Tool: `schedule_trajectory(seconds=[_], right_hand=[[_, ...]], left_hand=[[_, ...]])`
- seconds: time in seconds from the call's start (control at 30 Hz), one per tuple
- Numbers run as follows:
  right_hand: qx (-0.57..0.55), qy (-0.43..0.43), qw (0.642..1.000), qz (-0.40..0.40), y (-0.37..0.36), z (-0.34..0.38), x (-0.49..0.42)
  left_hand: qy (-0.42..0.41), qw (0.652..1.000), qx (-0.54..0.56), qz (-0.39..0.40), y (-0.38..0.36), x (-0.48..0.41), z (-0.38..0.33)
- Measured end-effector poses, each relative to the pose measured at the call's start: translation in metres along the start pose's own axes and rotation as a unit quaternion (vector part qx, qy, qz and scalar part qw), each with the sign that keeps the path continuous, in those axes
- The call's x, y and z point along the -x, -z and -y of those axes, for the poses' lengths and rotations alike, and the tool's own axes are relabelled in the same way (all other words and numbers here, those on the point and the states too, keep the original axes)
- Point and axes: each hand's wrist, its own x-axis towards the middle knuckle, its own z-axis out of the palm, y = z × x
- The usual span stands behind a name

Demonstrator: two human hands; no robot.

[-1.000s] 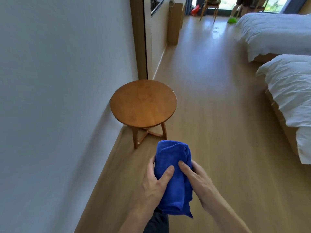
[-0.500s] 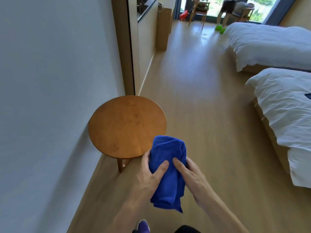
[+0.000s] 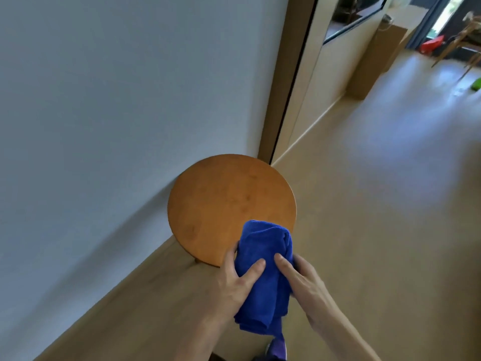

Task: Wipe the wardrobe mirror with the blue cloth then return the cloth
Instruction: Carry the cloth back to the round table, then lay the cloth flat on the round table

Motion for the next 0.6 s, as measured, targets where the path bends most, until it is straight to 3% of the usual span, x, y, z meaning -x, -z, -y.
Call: schedule_trajectory(seconds=[0.17,0.33,0.6], right_hand=[[0.078,-0.017,0.993,0.082,0.049,0.023,-0.046],[0.098,-0.020,0.984,0.149,0.051,0.034,-0.084],[0.173,-0.001,0.971,0.166,0.032,0.067,-0.142]], left_hand=[[0.020,0.995,0.058,-0.075,-0.043,-0.008,-0.007],[0.024,0.984,0.098,-0.149,-0.057,-0.027,-0.015],[0.029,0.974,0.139,-0.175,-0.036,-0.089,-0.024]])
